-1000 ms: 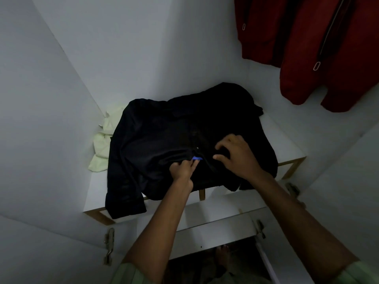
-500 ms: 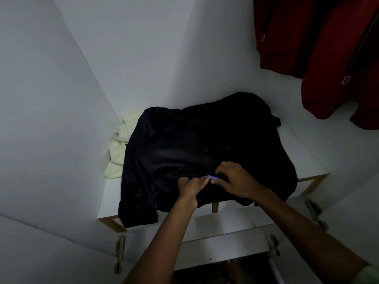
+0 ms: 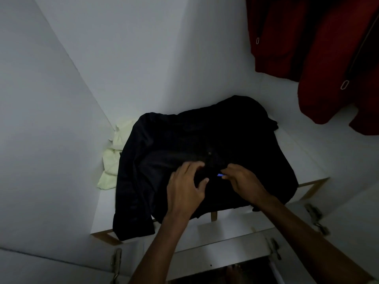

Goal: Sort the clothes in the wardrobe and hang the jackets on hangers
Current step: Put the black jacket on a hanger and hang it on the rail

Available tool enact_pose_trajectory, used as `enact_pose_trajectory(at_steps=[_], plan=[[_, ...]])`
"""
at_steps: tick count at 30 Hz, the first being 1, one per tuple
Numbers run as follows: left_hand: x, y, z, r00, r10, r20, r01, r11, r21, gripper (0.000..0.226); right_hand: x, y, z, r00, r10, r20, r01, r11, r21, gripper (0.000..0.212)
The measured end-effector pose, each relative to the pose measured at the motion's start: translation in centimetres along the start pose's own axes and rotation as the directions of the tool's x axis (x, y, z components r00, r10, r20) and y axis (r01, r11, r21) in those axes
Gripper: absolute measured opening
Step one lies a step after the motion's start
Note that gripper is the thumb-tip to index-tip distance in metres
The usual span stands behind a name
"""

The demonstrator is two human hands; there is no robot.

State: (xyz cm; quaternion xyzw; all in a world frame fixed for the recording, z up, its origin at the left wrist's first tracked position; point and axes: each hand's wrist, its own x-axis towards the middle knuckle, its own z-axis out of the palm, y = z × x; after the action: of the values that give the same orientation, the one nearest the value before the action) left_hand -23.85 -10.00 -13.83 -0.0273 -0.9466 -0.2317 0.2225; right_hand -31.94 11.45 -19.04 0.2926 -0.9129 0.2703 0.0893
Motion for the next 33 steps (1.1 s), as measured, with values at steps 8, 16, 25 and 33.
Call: enact_pose_trajectory(at_steps=[8,16,25,33], plan=[[0.4,-3.9,2.0,0.985,0.161,0.065,-0.170,0.971,0.170,0.026,-0.7,0.4,0.2,0.987,-0.158,0.011,0.159,0.985,-0.067,0.030],[-1.4,-1.6,1.0,0.989,0.094,0.116,-0.089,0.995,-0.042,0.022,0.2,-3.3,1.6,0.986,-0.005,-0.165,0.002,1.000,-0.015,0.042],[-3.6,-1.8,-0.3,0.989,-0.053,0.138,0.066,0.994,-0.092,0.034,-1.9,-2.9,0.9,0.977,-0.170,-0.127,0.177,0.983,0.043,0.027],[-3.7,-3.9,2.6,0.976,0.167,0.139,-0.181,0.979,0.094,0.025,-5.0,-2.9,-0.4,0.958,-0.045,-0.282,0.089,0.985,0.148,0.012]])
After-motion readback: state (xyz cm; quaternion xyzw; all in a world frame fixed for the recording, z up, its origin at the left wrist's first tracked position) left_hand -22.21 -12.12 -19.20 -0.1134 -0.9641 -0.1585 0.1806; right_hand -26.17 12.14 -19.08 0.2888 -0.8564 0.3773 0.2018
